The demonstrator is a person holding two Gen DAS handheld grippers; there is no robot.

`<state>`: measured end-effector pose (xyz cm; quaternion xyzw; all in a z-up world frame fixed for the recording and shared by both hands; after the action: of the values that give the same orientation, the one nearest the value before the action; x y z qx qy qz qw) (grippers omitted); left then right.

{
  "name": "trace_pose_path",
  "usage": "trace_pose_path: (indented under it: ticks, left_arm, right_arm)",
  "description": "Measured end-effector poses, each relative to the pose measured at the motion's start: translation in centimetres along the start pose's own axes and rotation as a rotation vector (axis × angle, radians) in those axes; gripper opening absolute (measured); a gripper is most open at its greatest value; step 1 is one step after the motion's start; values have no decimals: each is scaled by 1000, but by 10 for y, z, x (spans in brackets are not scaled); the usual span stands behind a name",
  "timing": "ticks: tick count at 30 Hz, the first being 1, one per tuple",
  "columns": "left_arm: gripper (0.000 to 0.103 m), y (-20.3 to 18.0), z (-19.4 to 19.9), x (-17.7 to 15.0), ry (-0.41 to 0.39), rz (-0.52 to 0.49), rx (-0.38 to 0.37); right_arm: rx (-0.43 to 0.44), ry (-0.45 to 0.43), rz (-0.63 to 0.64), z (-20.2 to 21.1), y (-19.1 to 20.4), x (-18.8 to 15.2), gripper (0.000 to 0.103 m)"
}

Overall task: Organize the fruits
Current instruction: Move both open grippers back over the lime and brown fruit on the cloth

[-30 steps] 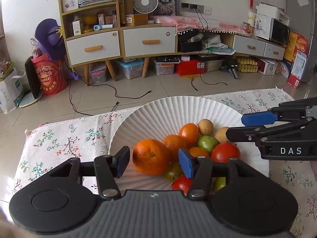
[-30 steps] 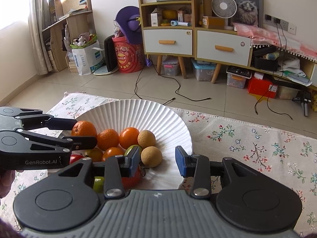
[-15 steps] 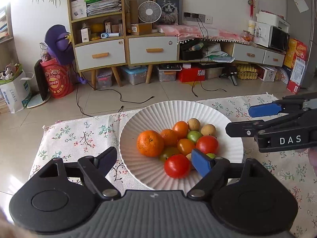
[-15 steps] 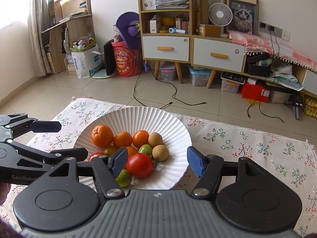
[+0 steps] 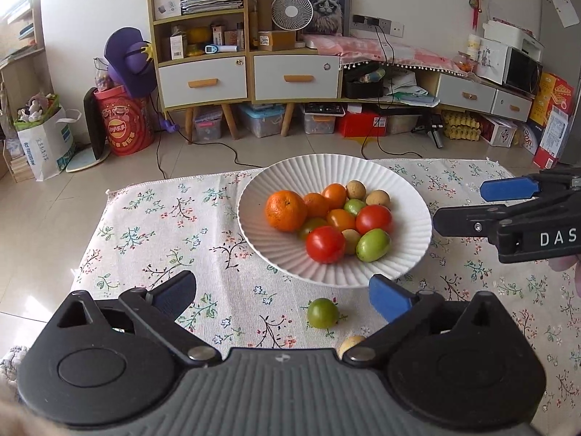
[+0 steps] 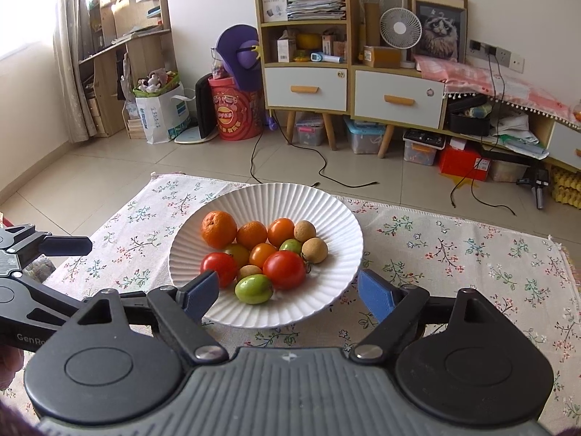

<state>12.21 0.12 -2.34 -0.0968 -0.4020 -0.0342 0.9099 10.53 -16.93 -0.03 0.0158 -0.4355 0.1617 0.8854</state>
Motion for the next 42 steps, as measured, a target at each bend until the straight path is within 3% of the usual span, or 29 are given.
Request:
trace_pose_path:
  ticks: [6,17,24,33,37,42]
  left_arm:
    - [95,9,-2,-19,59,8,67]
    - [95,10,-9,-43,116,-44,67]
    - [95,31,-18,-56,164,-27,82]
    - [95,54,-23,-66,154,-23,78]
    - [95,57,-25,-63,145,-5,66]
    - [95,57,-27,-60,137,-19,65]
  right_arm:
    - [-38,43,3,0,9,-23,89]
    - [-5,55,46,5,28,-37,98]
    - [7,86,86,-7,40,-51,98]
    - [66,107,139,-20,64,-60,98]
    - [84,98,164,-23,73,-60,95]
    - [106,107,172,-28,83,-60,75]
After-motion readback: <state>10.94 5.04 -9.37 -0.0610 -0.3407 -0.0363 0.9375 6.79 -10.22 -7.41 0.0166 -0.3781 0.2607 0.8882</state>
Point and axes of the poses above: each gripper's, at about its wrist camera, not at the fingertips, and z roughly against the way its jaws point, y to its left, x to its top, the point moved 5 cm from there along -z, roughly the way its jaws point, and after that the axes turned 13 degrees about z, right-handed, at the moved point
